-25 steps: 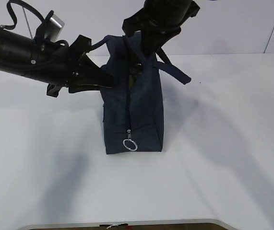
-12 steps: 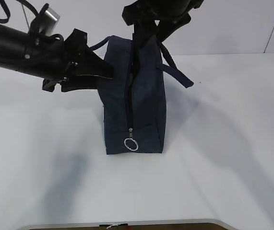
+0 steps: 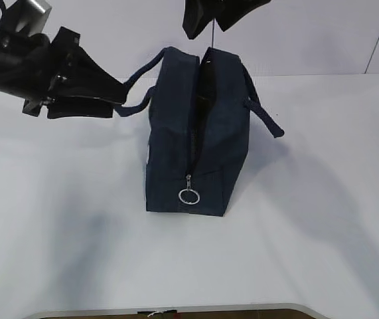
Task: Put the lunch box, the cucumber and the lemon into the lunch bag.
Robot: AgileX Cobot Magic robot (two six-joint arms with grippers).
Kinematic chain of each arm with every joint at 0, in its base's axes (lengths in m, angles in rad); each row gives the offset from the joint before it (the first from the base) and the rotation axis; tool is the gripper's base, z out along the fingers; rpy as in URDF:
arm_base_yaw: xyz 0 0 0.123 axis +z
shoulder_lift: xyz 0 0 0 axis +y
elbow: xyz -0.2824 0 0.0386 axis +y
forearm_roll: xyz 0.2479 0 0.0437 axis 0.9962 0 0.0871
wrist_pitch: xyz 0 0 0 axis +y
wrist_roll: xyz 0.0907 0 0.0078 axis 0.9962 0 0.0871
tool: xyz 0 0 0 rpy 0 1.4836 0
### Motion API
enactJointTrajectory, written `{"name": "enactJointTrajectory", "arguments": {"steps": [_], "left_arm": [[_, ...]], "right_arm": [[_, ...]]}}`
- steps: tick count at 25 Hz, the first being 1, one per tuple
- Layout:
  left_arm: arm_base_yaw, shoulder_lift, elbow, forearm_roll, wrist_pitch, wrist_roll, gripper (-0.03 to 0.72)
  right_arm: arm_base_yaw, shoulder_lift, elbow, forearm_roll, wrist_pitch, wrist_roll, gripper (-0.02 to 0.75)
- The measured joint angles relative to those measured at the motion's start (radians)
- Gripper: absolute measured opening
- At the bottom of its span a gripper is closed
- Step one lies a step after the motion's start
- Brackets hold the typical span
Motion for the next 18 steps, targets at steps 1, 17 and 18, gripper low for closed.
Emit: {"name": "enactJointTrajectory", "arguments": {"steps": [1,17,18], "left_arm": [[0.003,0.000,-0.007,0.022,0.023,-0.004,0.318],[0.016,-0.002,-0.067,0.356,0.252,-0.151,0.318],[0.016,-0.006,-0.072,0.388,0.254,-0.173,0.318]], "right_arm": [[0.000,-0.007,0.000,0.003,0.000,0.000,0.453],[0.011,-0.141,0.020,0.114,0.000,-0.004,0.455],[0.018,-0.155,0.034,0.114,0.000,-0.009,0.455]]}}
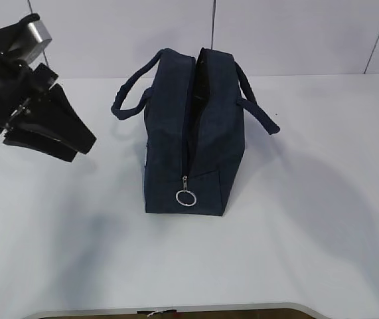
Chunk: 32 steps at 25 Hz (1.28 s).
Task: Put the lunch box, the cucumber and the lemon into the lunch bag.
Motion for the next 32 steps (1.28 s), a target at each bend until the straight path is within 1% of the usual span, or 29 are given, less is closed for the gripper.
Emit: {"name": "enactJointTrajectory", "arguments": {"steps": [4,9,12,15,19,25,27,29,31,32], "left_arm": [[0.000,-0.029,-0.002,0.139,0.005,-0.099,0.310],[0.000,-0.093,-0.002,0.343,0.011,-0.238,0.266],[0.000,-0.135,-0.002,0.409,0.016,-0.277,0.260],[0.000,-0.191,-0.002,0.429,0.022,-0.298,0.258],[0.000,-0.272,-0.002,0.430,0.029,-0.308,0.258],[0.000,-0.403,-0.002,0.437,0.035,-0.312,0.257],[0.000,-0.446,-0.002,0.437,0.038,-0.314,0.257],[0.000,-0.480,-0.002,0.437,0.042,-0.314,0.256],[0.000,-0.503,-0.002,0.437,0.046,-0.314,0.255],[0.000,-0.512,-0.002,0.437,0.048,-0.314,0.255]], "right_arm": [[0.028,-0.050,0.097,-0.018,0.000,-0.021,0.455],[0.040,-0.097,0.228,-0.092,0.000,-0.027,0.455],[0.040,-0.138,0.316,-0.112,0.000,-0.032,0.452],[0.044,-0.196,0.423,-0.116,-0.045,-0.035,0.428],[0.044,-0.305,0.591,-0.116,-0.201,-0.055,0.398],[0.044,-0.485,0.875,-0.116,-0.501,-0.110,0.393],[0.044,-0.536,0.987,-0.116,-0.642,-0.118,0.392],[0.044,-0.580,1.103,-0.116,-0.813,-0.142,0.392],[0.044,-0.602,1.219,-0.114,-1.015,-0.152,0.391],[0.044,-0.606,1.272,-0.108,-1.088,-0.155,0.391]]}}
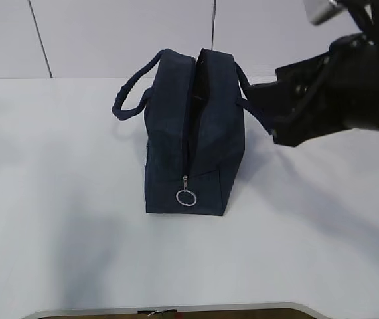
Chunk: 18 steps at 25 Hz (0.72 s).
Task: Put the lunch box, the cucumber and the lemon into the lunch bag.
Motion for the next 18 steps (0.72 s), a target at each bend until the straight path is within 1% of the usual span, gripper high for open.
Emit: {"name": "enactJointTrajectory", "arguments": {"steps": [2,3,10,12,14,18], "left_arm": [[0.000,-0.011,0.000,0.000,0.002,0.000,0.255],[0.000,-0.013,0.000,0.000,0.002,0.000,0.255],[0.000,-0.015,0.000,0.000,0.004,0.000,0.255],[0.000,-0.015,0.000,0.000,0.004,0.000,0.254],[0.000,-0.015,0.000,0.000,0.004,0.000,0.253],[0.000,-0.015,0.000,0.000,0.004,0.000,0.253]], "right_arm": [[0.000,0.000,0.075,0.012,-0.120,-0.002,0.391],[0.000,0.000,0.094,0.017,-0.150,-0.004,0.391],[0.000,0.067,0.118,0.023,-0.243,-0.005,0.391],[0.000,0.087,0.141,0.023,-0.296,-0.006,0.391],[0.000,0.101,0.190,0.024,-0.396,-0.006,0.391],[0.000,0.122,0.320,0.006,-0.654,0.004,0.376]]}}
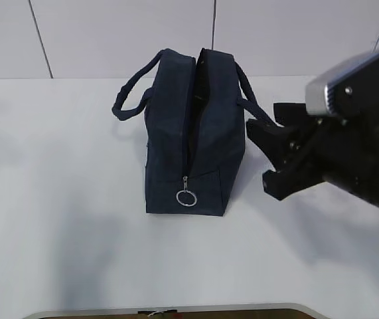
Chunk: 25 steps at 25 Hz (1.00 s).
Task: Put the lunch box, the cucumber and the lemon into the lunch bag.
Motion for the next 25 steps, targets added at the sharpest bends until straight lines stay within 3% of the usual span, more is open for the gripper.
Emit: {"name": "enactJointTrajectory", "arguments": {"steps": [3,8,15,25], "left_arm": [[0.000,0.000,0.000,0.000,0.000,0.000,0.253],[0.000,0.000,0.000,0.000,0.000,0.000,0.253],[0.000,0.000,0.000,-0.002,0.000,0.000,0.253],[0.000,0.000,0.000,-0.004,0.000,-0.008,0.253]], "right_arm": [[0.000,0.031,0.069,-0.034,-0.122,0.071,0.336],[0.000,0.119,0.095,-0.061,-0.193,0.129,0.304],[0.000,0.241,0.095,-0.267,-0.318,0.217,0.301],[0.000,0.421,0.095,-0.282,-0.496,0.234,0.301]]}}
